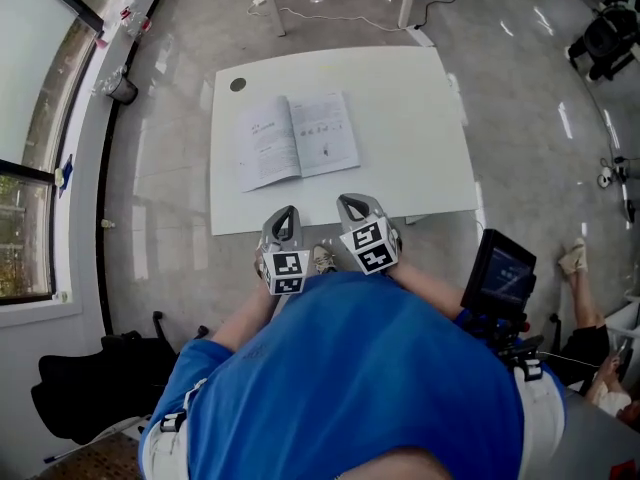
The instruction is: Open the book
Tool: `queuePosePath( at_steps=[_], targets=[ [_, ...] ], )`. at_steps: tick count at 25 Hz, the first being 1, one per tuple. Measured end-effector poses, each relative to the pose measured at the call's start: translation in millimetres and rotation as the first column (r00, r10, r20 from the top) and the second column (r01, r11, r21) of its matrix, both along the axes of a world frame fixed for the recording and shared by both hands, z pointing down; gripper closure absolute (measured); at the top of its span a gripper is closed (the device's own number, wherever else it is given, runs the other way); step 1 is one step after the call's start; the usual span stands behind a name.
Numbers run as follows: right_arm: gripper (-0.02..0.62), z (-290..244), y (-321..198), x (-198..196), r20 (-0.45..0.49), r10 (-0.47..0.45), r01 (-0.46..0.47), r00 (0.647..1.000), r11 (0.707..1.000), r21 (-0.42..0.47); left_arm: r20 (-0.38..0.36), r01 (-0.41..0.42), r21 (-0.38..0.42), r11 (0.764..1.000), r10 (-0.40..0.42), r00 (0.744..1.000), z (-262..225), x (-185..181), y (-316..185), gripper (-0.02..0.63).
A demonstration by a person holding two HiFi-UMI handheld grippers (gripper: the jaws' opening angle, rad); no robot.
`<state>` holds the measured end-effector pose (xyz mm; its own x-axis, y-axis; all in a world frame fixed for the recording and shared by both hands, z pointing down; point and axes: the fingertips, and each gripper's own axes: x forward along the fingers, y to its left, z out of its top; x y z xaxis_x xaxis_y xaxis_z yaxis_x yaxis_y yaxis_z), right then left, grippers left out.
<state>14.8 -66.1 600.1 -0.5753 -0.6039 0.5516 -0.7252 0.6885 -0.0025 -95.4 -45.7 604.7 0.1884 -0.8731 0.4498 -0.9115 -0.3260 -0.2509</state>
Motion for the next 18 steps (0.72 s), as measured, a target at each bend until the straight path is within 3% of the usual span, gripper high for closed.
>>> queuePosePath(
  at_steps=[7,18],
  targets=[
    [0.591,-23,50,50,0.064,0.016,-0.018,0.998,0.999,0.032,-0.038,-0.003,0.033,0.999,0.004,0.999,-23,56,50,0.598],
    [0.591,-24,94,91,0.097,0.043,-0.049,0.994,0.997,0.06,-0.085,0.0,0.101,0.995,0.009,0.996,-34,94,91,0.598]
  ],
)
